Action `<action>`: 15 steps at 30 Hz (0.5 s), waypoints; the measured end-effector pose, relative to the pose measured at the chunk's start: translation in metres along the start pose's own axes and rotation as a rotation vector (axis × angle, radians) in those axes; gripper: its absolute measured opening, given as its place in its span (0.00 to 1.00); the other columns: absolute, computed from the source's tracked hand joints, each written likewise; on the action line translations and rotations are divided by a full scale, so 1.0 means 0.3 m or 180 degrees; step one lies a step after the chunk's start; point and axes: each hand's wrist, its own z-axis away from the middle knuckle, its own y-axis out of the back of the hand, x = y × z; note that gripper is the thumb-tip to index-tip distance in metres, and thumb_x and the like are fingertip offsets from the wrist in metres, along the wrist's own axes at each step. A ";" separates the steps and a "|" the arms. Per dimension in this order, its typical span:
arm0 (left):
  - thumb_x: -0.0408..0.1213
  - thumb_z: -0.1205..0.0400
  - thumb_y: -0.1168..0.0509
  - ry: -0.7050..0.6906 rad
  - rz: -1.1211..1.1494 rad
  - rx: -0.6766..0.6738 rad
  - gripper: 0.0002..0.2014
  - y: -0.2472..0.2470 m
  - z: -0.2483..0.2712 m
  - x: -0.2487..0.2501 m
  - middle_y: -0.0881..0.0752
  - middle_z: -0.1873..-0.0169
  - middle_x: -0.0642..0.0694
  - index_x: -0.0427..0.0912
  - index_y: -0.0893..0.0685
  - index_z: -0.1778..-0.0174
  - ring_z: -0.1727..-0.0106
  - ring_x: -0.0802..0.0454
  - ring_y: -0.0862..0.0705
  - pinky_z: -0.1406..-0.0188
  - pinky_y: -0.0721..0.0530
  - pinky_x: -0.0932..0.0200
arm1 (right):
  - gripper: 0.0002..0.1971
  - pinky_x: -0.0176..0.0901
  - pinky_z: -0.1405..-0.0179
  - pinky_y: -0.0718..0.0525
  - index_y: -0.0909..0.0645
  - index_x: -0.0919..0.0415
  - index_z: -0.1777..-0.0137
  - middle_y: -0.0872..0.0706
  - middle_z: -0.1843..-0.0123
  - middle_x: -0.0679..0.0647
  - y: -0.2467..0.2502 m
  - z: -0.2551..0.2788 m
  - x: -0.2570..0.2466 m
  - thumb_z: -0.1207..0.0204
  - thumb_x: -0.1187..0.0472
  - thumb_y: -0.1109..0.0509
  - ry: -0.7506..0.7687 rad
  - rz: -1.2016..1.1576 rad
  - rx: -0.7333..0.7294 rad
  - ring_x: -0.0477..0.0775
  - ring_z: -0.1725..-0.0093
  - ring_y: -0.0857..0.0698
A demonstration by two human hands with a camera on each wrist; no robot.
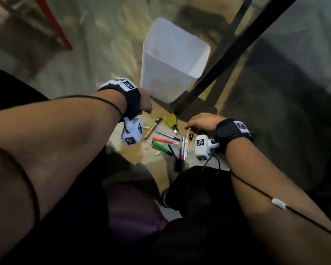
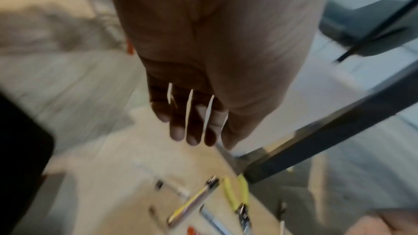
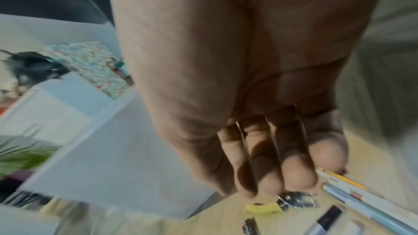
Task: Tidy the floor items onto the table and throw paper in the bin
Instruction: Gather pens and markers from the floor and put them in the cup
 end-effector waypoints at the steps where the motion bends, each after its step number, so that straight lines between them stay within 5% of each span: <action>1: 0.45 0.21 0.27 0.0074 -0.0012 0.0045 0.12 -0.045 -0.074 -0.030 0.10 0.67 0.45 0.38 0.11 0.60 0.66 0.47 0.15 0.60 0.15 0.57 | 0.09 0.52 0.58 0.22 0.10 0.62 0.49 0.12 0.58 0.57 -0.016 -0.062 0.027 0.18 0.56 0.27 -0.0105 -0.0166 0.0000 0.57 0.64 0.18; 5: 0.40 0.17 0.29 0.0333 0.0745 0.0010 0.08 -0.223 -0.258 -0.091 0.15 0.64 0.45 0.41 0.14 0.59 0.58 0.48 0.17 0.57 0.16 0.57 | 0.12 0.36 0.77 0.31 0.26 0.54 0.59 0.24 0.64 0.50 -0.076 -0.262 0.078 0.12 0.60 0.38 -0.0504 -0.1175 0.0561 0.45 0.77 0.27; 8: 0.42 0.17 0.29 0.0268 0.0576 0.0019 0.14 -0.343 -0.351 -0.094 0.16 0.54 0.43 0.37 0.11 0.40 0.53 0.47 0.18 0.53 0.20 0.55 | 0.11 0.34 0.81 0.33 0.29 0.54 0.62 0.27 0.67 0.50 -0.109 -0.357 0.072 0.16 0.61 0.40 -0.0490 -0.1230 0.0927 0.45 0.80 0.29; 10: 0.41 0.16 0.31 0.0287 0.0198 -0.0206 0.18 -0.412 -0.388 -0.094 0.13 0.47 0.41 0.35 0.13 0.34 0.47 0.44 0.14 0.47 0.17 0.51 | 0.05 0.41 0.74 0.21 0.19 0.55 0.59 0.18 0.65 0.53 -0.162 -0.420 0.067 0.22 0.58 0.33 -0.0307 -0.1010 0.0921 0.50 0.73 0.21; 12: 0.40 0.14 0.35 0.0314 -0.0202 -0.0284 0.17 -0.454 -0.425 -0.089 0.14 0.37 0.37 0.36 0.14 0.32 0.36 0.39 0.15 0.39 0.16 0.47 | 0.07 0.52 0.53 0.08 0.09 0.52 0.54 0.07 0.55 0.52 -0.217 -0.461 0.074 0.29 0.55 0.28 -0.0065 -0.0655 0.1021 0.56 0.56 0.10; 15: 0.44 0.20 0.38 0.0196 -0.0619 -0.0062 0.21 -0.484 -0.466 -0.106 0.18 0.35 0.40 0.47 0.16 0.32 0.31 0.39 0.22 0.37 0.23 0.46 | 0.08 0.55 0.33 0.12 0.05 0.54 0.51 0.05 0.47 0.50 -0.289 -0.487 0.073 0.25 0.59 0.26 0.0167 -0.0274 0.0842 0.57 0.40 0.09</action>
